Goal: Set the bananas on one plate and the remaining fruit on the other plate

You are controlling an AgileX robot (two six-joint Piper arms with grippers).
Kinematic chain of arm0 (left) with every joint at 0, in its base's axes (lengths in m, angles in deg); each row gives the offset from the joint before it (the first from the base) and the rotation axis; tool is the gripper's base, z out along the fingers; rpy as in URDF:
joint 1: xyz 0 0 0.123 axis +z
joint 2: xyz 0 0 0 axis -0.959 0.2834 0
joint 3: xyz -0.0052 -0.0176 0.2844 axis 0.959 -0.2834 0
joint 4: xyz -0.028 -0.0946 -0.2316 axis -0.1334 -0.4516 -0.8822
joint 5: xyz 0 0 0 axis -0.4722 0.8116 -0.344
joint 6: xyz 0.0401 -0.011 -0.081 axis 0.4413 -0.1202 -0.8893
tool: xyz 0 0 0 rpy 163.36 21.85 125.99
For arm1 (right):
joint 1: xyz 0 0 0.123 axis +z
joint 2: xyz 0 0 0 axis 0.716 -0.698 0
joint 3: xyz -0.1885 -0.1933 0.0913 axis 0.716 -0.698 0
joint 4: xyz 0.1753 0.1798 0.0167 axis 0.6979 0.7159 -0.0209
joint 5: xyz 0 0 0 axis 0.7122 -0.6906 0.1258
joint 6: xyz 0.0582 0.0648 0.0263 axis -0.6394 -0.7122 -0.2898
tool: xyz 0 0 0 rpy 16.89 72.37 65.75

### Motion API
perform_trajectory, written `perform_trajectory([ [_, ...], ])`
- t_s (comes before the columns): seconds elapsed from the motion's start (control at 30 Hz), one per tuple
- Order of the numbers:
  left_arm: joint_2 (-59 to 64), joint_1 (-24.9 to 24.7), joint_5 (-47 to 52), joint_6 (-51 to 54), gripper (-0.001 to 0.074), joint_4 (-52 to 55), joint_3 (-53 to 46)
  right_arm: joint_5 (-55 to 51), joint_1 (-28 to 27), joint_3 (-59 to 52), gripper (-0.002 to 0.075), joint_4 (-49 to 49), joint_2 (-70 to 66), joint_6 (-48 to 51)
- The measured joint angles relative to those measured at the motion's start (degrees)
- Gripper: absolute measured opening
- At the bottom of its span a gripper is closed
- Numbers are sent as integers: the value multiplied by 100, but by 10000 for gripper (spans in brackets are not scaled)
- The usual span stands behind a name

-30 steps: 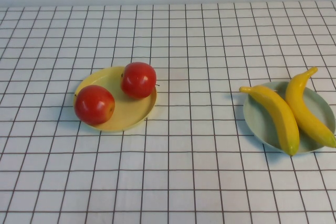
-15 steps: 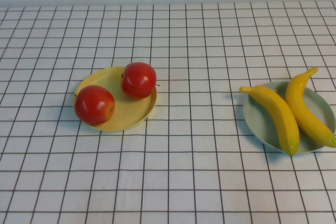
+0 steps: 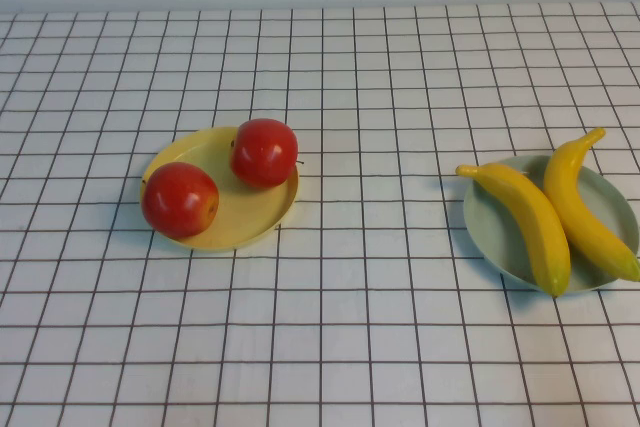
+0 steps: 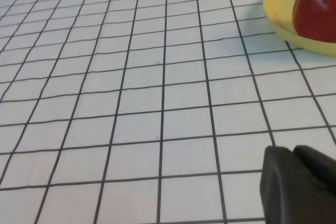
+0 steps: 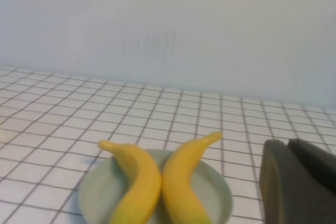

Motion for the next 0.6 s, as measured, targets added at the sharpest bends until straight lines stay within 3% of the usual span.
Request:
perform_trajectory([
  [0.13,-9,0,0,0,-3,0,0,-365,-858,-25,-15,11,127,0],
  [0.27,-9,0,0,0,-3,0,0,-955,-1314,-29,-15,32,127,-166],
  [0.43,-9,0,0,0,-3,0,0,-1800,-1383,-39,-15,45,127,-652],
  [0.6,-9,0,0,0,-3,0,0,-1912,-1383,-57,-15,45,127,-726],
])
